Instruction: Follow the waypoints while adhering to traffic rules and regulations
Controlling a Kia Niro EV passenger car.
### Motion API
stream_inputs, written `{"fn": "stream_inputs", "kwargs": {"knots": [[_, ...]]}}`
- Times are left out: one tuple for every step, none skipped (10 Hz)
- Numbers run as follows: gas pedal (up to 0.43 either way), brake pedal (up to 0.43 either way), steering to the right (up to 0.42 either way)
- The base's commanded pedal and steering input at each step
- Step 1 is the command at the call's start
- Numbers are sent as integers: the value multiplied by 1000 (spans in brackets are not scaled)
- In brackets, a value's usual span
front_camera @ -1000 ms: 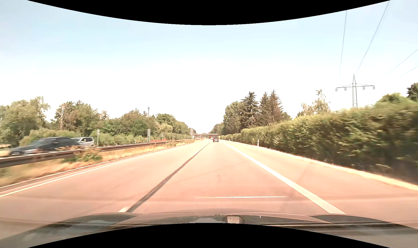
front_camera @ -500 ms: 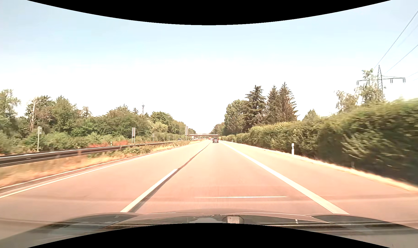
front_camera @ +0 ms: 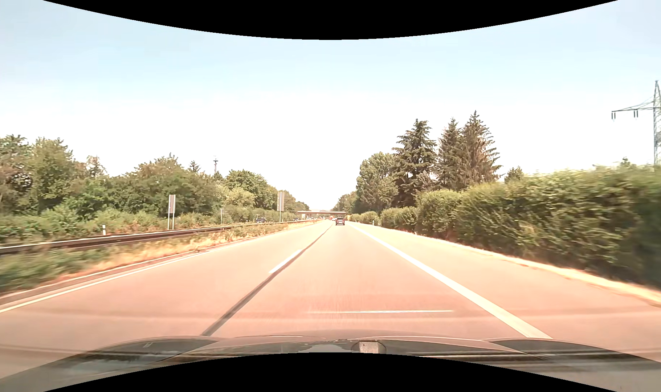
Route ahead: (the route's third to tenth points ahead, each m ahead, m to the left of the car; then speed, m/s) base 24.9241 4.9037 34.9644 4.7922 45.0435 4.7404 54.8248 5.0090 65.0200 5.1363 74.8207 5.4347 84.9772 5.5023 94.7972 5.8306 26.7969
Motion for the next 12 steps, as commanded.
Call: {"fn": "stream_inputs", "kwargs": {"knots": [[197,0,0],[197,0,0],[197,0,0],[197,0,0],[197,0,0],[197,0,0],[197,0,0],[197,0,0],[197,0,0],[197,0,0],[197,0,0],[197,0,0]]}}
